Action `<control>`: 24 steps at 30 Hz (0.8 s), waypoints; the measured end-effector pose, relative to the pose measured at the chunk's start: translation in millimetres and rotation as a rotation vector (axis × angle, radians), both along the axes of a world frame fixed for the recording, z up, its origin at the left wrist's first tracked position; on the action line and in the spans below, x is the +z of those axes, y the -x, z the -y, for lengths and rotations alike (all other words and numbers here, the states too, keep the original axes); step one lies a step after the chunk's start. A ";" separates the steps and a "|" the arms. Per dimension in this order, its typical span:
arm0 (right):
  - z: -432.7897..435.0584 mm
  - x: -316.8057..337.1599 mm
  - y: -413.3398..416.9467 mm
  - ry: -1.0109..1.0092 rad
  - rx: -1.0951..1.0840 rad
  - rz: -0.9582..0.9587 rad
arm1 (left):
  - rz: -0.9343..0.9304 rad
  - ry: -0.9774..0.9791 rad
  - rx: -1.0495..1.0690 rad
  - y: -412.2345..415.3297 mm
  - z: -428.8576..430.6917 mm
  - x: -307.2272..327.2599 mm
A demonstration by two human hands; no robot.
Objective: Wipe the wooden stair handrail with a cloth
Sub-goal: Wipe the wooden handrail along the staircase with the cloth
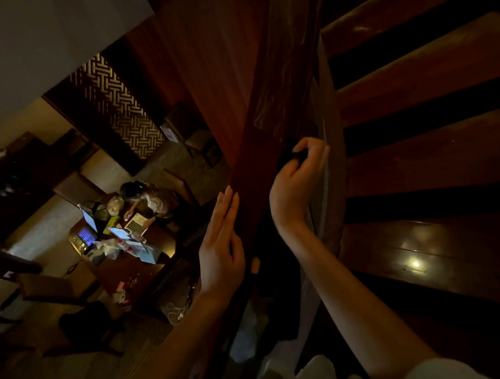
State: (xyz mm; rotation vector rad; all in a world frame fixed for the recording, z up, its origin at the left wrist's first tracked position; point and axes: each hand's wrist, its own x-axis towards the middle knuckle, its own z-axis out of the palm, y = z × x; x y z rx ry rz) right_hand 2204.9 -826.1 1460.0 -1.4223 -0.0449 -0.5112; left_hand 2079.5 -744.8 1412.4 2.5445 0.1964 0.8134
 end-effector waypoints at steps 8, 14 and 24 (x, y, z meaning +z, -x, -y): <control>4.6 -33.1 18.4 -0.086 0.210 -0.402 | -0.027 -0.068 0.056 -2.7 7.0 4.0; 8.5 -13.3 -21.6 -0.134 0.209 -0.389 | -0.094 -0.232 -0.140 -37.9 17.2 36.3; 3.3 -10.7 -28.8 -0.158 0.131 -0.226 | 0.008 -0.249 -0.176 -62.2 22.0 39.7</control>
